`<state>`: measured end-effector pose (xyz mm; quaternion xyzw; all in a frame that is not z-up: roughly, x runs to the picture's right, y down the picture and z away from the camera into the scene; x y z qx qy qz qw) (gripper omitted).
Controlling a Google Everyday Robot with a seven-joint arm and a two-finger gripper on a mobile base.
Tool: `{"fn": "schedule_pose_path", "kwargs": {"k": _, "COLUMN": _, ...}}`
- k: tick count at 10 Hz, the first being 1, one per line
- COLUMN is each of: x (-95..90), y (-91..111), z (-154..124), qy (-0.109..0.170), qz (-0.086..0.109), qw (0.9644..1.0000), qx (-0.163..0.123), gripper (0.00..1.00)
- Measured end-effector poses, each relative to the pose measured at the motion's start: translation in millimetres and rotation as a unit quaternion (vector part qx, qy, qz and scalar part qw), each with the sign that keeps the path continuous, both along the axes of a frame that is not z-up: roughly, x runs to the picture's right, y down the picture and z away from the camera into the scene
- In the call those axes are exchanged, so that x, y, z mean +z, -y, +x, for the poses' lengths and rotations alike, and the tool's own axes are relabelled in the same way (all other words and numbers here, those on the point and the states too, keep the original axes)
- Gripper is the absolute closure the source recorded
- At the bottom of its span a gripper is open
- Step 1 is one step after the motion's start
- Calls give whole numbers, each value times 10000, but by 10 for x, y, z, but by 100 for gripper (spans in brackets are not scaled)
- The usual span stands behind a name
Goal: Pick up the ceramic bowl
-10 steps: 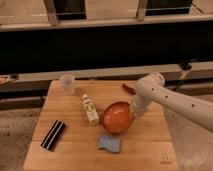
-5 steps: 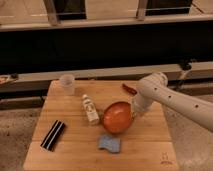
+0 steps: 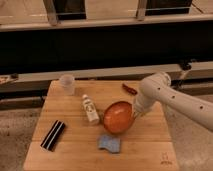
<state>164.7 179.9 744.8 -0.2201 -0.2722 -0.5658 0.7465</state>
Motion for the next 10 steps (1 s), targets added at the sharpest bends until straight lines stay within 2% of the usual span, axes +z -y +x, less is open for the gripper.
{"fn": "schedule_pose_path", "kwargs": {"k": 10, "x": -128, "y": 76, "z": -25, "qy": 187, "qz": 93, "qw": 9998, "qx": -5, "gripper": 100}}
